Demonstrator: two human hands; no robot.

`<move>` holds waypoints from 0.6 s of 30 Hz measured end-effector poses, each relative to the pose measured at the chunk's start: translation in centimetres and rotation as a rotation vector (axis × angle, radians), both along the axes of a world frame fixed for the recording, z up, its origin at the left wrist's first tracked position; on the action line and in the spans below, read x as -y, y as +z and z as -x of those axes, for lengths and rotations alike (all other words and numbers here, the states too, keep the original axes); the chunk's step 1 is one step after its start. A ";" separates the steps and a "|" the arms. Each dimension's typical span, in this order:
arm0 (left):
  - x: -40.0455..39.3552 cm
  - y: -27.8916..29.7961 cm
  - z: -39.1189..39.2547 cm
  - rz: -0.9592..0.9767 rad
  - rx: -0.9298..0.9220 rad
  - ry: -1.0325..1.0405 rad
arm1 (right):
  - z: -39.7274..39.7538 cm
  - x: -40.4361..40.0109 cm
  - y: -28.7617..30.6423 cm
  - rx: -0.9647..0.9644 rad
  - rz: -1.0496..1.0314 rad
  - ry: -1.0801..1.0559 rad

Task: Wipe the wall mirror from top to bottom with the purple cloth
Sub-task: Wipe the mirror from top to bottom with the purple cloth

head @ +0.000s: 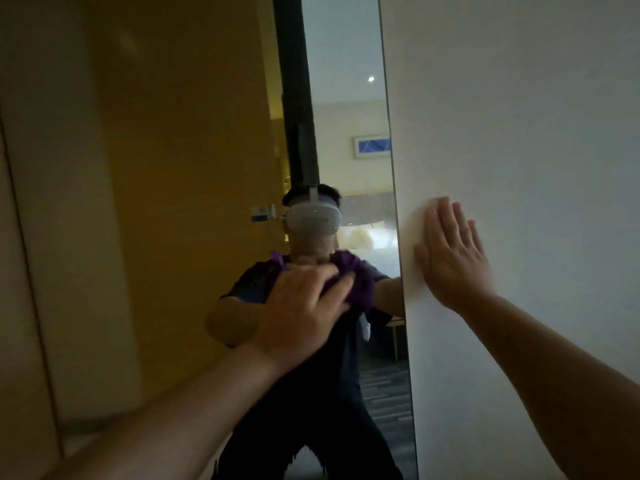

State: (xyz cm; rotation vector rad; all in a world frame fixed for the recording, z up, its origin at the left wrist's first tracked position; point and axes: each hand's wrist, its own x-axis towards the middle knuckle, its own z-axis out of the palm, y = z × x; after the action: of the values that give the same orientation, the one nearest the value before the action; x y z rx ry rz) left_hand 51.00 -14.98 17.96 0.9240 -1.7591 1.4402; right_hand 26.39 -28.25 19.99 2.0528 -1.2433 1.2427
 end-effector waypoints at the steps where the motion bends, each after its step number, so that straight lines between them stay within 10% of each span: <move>1: 0.1 3.1 0.6 0.067 -0.032 -0.011 | 0.1 0.0 0.0 -0.007 0.005 -0.004; 10: 3.5 23.8 5.4 0.146 -0.066 0.183 | 0.3 0.0 0.1 -0.013 0.022 0.003; 18: 3.9 8.1 4.9 0.110 0.124 0.095 | 0.6 0.1 -0.1 -0.027 0.059 0.005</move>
State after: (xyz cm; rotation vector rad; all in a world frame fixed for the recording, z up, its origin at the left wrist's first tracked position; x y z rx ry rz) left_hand 46.14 -18.90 26.07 0.8876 -1.7240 1.6698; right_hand 25.79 -28.36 19.84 2.0259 -1.1761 1.2354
